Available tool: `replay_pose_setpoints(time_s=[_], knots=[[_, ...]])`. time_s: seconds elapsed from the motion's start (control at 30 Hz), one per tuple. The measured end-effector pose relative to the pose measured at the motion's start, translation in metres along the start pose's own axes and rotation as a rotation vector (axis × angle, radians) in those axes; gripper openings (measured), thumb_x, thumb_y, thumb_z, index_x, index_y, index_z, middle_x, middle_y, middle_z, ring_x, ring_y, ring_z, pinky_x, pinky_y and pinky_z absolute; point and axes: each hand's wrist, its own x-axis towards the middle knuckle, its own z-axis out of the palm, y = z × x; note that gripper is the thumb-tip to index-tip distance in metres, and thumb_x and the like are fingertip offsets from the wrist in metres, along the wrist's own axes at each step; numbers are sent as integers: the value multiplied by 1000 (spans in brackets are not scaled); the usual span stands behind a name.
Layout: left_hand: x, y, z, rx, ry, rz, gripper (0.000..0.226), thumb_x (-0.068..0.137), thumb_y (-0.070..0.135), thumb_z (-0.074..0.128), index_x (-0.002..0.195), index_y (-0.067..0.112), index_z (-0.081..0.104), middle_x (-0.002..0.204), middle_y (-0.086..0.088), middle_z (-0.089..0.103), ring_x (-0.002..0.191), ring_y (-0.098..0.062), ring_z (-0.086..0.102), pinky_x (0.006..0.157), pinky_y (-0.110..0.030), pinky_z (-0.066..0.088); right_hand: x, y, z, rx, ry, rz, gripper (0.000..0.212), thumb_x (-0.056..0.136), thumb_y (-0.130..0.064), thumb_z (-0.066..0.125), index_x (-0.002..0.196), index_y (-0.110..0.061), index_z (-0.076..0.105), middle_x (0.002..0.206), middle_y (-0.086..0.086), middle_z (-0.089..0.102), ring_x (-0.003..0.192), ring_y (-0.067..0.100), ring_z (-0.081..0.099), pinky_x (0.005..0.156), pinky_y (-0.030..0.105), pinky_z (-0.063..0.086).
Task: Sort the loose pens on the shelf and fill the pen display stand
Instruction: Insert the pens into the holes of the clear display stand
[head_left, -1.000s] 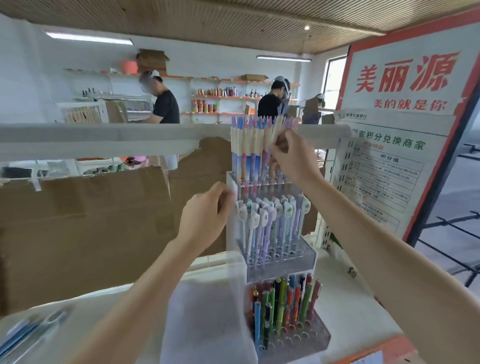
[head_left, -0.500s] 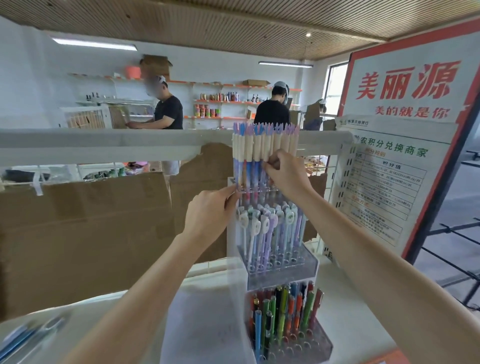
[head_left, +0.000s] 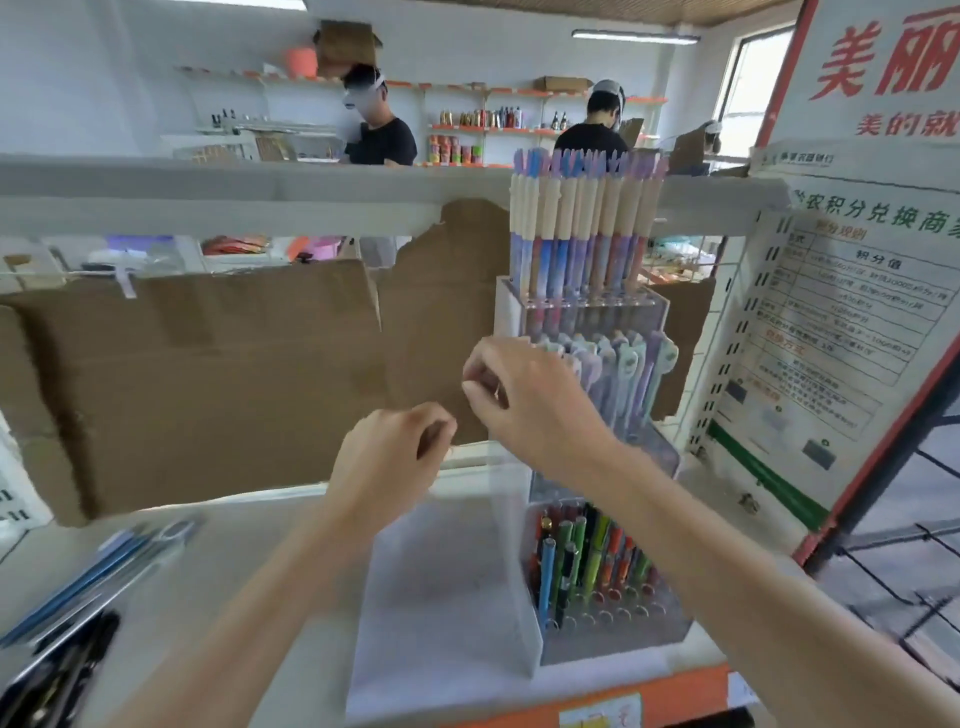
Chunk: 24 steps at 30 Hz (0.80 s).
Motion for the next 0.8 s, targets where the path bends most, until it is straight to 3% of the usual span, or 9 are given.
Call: replay_pose_setpoints(time_s=[0.07, 0.17, 0.23, 0.33, 0.47, 0.53, 0.6, 0.7, 0.8], knots=[[-27, -19, -1, 42, -33, -88, 21, 89, 21, 52, 69, 24, 57, 43, 10, 40, 45, -12, 39, 47, -26, 29, -14, -19, 24, -13, -97, -51, 13, 94, -20, 47, 99, -10, 55, 93, 2, 55, 77, 21, 55, 68, 34, 45], [-66, -50, -9, 54, -93, -196, 24, 88, 19, 53, 64, 19, 54, 43, 6, 35, 46, -13, 35, 48, -29, 28, -26, -42, 57, 75, -183, -65, 16, 95, -22, 46, 101, -11, 56, 95, 3, 54, 79, 25, 56, 71, 39, 45], [-91, -71, -19, 79, -118, -291, 25, 88, 24, 51, 64, 19, 51, 44, 5, 37, 46, -11, 38, 46, -21, 27, -29, -53, 79, 132, -248, -56, 16, 94, -21, 46, 103, -11, 56, 97, 5, 55, 84, 29, 56, 76, 41, 44], [-127, -102, -37, 142, -115, -419, 14, 89, 23, 55, 77, 20, 63, 50, 7, 50, 47, -4, 44, 49, -15, 29, -31, -66, 117, 193, -389, -62, 18, 92, -17, 47, 106, -10, 56, 103, 7, 57, 94, 29, 55, 82, 40, 43], [-162, -137, -60, 223, -135, -598, 9, 86, 15, 59, 77, 19, 60, 59, 4, 61, 57, -17, 58, 55, -28, 40, -32, -88, 170, 266, -528, -77, 17, 90, -16, 49, 104, -10, 58, 106, 10, 59, 96, 31, 57, 84, 40, 45], [-176, -153, -72, 235, -114, -679, 8, 85, 13, 58, 77, 14, 59, 67, -2, 64, 67, -25, 62, 61, -33, 47, -30, -100, 194, 280, -583, -81, 17, 90, -17, 49, 104, -11, 58, 106, 10, 59, 95, 31, 57, 81, 37, 46], [-190, -167, -83, 267, -98, -797, 7, 85, 16, 59, 82, 10, 57, 82, -8, 61, 83, -33, 61, 70, -34, 44, -29, -111, 217, 300, -638, -79, 17, 89, -17, 48, 103, -12, 58, 104, 8, 59, 93, 29, 57, 77, 32, 45], [-212, -184, -94, 404, -196, -984, 44, 87, 37, 59, 113, 3, 49, 114, -17, 47, 107, -35, 48, 90, -39, 39, -26, -124, 247, 328, -716, -48, 17, 90, -18, 47, 103, -12, 56, 106, 6, 58, 95, 26, 56, 72, 27, 41], [-225, -192, -98, 482, -313, -1029, 63, 86, 54, 53, 120, 2, 43, 118, -15, 46, 113, -31, 45, 95, -36, 39, -21, -133, 270, 362, -754, 3, 16, 90, -17, 47, 102, -11, 56, 105, 6, 58, 93, 23, 55, 67, 24, 35]])
